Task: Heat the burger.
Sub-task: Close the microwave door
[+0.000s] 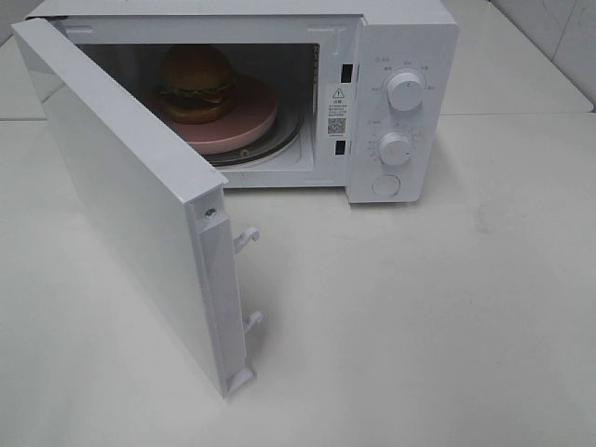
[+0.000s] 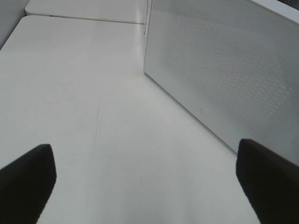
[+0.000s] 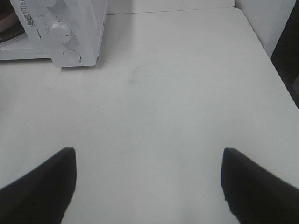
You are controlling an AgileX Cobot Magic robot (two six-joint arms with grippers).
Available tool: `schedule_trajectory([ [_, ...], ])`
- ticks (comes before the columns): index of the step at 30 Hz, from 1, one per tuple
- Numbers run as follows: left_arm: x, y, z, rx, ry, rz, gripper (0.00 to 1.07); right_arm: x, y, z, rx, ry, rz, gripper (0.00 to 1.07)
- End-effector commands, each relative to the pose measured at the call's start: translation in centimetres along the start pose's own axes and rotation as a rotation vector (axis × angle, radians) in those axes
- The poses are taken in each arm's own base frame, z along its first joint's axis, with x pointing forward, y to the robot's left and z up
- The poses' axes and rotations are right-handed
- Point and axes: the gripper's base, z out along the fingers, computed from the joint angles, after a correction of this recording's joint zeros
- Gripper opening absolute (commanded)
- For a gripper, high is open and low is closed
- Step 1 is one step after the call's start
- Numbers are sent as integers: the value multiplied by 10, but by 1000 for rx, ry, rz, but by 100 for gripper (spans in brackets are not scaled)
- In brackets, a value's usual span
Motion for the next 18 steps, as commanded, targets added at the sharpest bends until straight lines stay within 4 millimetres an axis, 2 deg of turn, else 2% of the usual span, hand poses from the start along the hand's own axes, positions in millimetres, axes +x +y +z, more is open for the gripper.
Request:
schedule_trajectory([
  [1,2,0,-2,-1,-14,-4,100,3,-1,-3,5,-22,-8,76],
  [18,2,0,-2,-1,-14,-4,100,3,-1,-3,5,-22,-8,76],
])
